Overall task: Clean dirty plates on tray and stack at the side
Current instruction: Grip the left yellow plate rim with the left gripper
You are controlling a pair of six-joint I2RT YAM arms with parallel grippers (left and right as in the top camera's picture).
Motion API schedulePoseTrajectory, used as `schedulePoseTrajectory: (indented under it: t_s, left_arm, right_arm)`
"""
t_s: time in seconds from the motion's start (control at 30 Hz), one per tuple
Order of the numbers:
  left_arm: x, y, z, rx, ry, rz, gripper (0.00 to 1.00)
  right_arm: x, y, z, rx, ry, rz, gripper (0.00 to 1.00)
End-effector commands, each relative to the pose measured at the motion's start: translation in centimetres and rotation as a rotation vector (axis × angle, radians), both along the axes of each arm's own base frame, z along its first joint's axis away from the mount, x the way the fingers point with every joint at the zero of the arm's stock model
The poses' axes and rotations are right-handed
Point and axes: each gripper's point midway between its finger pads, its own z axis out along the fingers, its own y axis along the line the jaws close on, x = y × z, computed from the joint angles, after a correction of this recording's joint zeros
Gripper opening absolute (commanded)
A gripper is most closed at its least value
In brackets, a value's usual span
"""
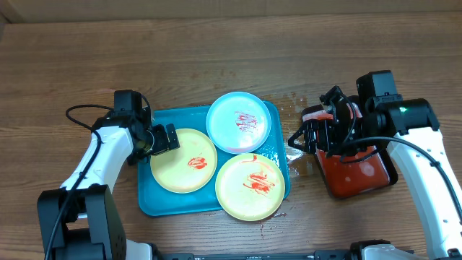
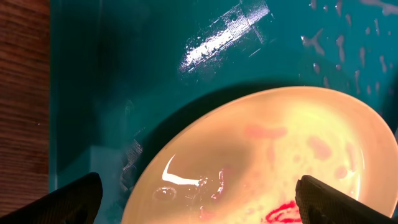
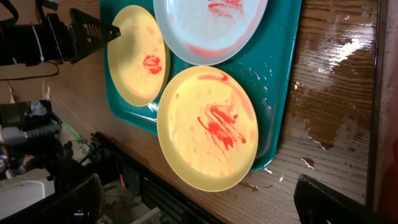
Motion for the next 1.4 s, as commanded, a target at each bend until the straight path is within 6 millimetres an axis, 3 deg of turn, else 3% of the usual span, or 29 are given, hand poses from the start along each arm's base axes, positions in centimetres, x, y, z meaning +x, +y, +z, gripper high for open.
schedulePoseTrajectory:
  t_s: [0.0,0.03,0.07,0.23,0.33,0.5,0.67,0.83,1.0,1.13,1.27,1.37]
  left_arm:
    - [0.8,0.2,0.5,0.001,-0.021,0.006,0.93]
    - [0.8,0.2,0.5,0.001,-0.021,0.006,0.85]
    - [0.8,0.2,0.5,0.001,-0.02,0.006,0.83]
    - [0.8,0.2,0.5,0.005,-0.021,0.007,0.82]
    - [0.6,0.3,0.4,0.009,-0.011,0.008,0.74]
    - [-0.6,1.9,0.1,0.1,0.043,0.024,0.73]
    - [-1.8,2.9,-0.1,0.164,0.09,0.032,0.65]
    - [-1.8,2.8,-0.1,0.158,0.092,0.03,0.73]
    - [-2.4,2.8,-0.7,0.157,0.115,0.029,0.74]
    - [-3.1,2.7,-1.4,0.152,0.137,0.03,0.72]
    - [-3.7,2.5,-1.9,0.145,0.149,0.028,0.6]
    - [-4.0,2.5,-2.3,0.145,0.155,0.028,0.67]
  right_arm:
    - [0.4,0.1,1.1,0.014,-0.038,-0.004,1.0]
    - [0.4,0.1,1.1,0.014,-0.038,-0.004,1.0]
    - [0.4,0.1,1.1,0.014,-0.039,-0.004,1.0]
    - [0.4,0.1,1.1,0.011,-0.038,-0.005,1.0]
    - [0.4,0.1,1.1,0.011,-0.038,-0.005,1.0]
    - [0.4,0.1,1.1,0.011,-0.038,-0.005,1.0]
    - [0.4,0.1,1.1,0.011,-0.038,-0.005,1.0]
    - [0.4,0.1,1.1,0.011,-0.037,-0.005,1.0]
    - [0.3,0.0,1.1,0.01,-0.034,-0.005,1.0]
    - [0.3,0.0,1.1,0.01,-0.034,-0.005,1.0]
    - [0.3,0.0,1.1,0.01,-0.034,-0.005,1.0]
    - [0.3,0.0,1.1,0.01,-0.034,-0.005,1.0]
